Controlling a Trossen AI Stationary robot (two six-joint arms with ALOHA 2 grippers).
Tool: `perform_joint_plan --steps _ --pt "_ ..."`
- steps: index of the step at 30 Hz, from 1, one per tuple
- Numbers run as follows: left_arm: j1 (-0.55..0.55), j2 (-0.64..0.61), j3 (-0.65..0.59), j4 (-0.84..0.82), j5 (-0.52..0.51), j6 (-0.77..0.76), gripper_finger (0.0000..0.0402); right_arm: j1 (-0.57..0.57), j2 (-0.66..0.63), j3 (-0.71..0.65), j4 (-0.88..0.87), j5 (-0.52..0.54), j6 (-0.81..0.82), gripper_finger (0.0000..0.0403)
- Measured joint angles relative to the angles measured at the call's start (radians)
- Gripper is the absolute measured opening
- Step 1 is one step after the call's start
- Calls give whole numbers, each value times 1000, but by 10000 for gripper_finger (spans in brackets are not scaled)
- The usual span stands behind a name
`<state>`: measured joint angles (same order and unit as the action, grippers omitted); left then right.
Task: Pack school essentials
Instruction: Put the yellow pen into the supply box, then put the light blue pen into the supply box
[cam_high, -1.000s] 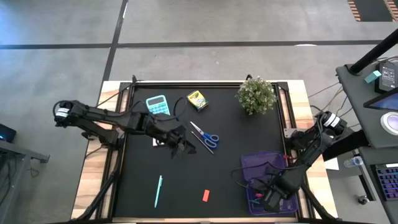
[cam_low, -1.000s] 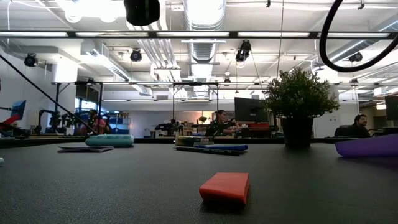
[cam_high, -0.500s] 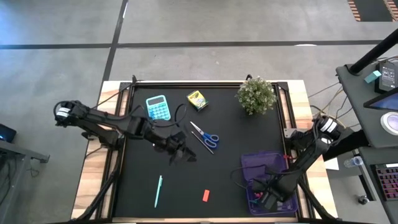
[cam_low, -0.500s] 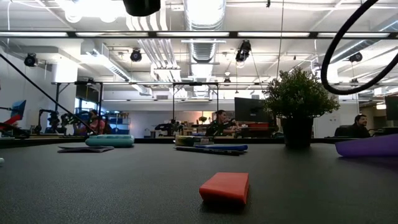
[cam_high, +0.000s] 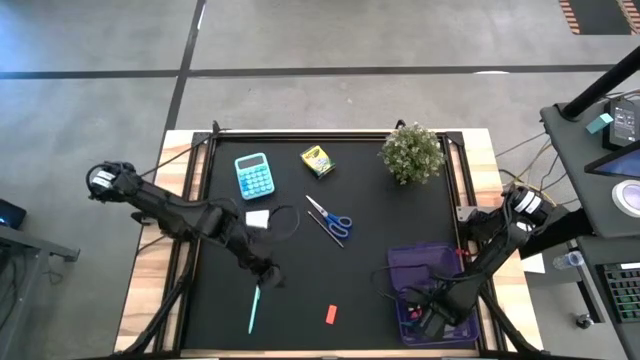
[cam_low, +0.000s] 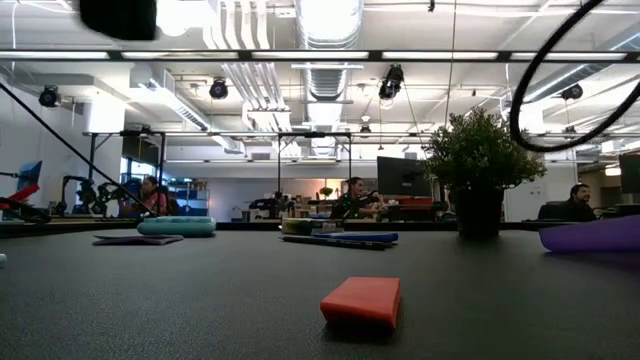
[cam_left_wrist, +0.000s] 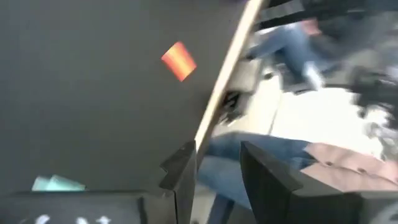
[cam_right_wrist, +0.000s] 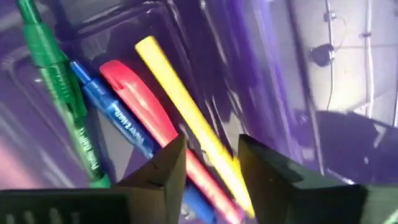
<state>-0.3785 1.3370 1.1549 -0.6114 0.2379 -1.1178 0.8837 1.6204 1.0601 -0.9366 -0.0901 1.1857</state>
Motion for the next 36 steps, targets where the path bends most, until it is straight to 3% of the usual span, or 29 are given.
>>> perform_joint_plan --steps 10,19,36 --pt "-169 160 -1 -226 -144 -341 107 0 -70 117 -91 6 95 196" --pt "-215 360 -2 -270 -142 -424 107 0 -76 163 -109 48 127 195" --pt "-260 500 -20 -253 -135 -500 105 0 -76 163 -107 67 153 194"
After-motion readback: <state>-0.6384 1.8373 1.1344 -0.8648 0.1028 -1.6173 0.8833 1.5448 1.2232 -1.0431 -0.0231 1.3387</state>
